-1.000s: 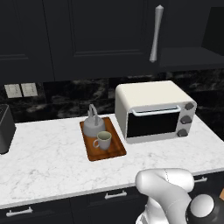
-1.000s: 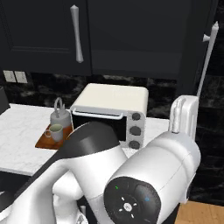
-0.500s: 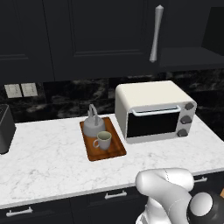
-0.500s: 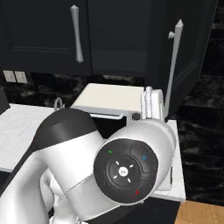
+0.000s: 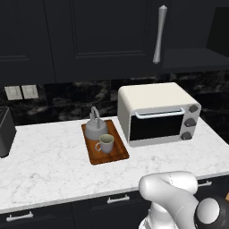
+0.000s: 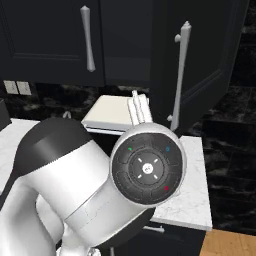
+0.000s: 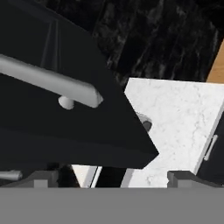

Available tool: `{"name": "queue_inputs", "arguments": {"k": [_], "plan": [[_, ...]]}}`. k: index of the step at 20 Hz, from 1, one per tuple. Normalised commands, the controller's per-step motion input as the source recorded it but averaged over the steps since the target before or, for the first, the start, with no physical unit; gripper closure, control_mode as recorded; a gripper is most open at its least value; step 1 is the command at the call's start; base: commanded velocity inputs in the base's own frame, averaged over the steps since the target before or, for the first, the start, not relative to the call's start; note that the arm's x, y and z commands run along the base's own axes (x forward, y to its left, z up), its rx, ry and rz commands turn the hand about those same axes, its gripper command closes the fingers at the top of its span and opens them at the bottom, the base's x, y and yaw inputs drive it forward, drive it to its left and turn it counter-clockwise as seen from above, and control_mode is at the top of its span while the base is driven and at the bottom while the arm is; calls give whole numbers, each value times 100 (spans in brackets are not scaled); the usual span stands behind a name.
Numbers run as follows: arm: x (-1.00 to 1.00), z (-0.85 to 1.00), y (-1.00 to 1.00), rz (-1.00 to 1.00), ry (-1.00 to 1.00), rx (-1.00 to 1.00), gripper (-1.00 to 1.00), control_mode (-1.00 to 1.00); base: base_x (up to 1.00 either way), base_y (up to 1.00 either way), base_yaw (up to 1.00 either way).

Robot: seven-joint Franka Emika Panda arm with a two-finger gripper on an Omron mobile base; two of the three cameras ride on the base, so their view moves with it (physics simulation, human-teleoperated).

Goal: Pick the kettle from the counter and place it on the tray. Then pick the mug from the cabinet and place it on the tray. Then close the cabinet doors.

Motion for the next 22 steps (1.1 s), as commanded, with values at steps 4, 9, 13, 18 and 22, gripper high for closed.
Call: {"name": "queue_inputs", "arguments": {"k": [4,9,13,18,22], "plan": [[52,-5,41,24,0,0,-100,-100,0,0,0],[32,0,16,9,0,-8,-100,-100,0,0,0],[19,1,5,7,0,-12,-100,-100,0,0,0],[26,0,9,8,0,-13,-100,-100,0,0,0],[50,0,22,12,0,-5,-100,-100,0,0,0]]}}
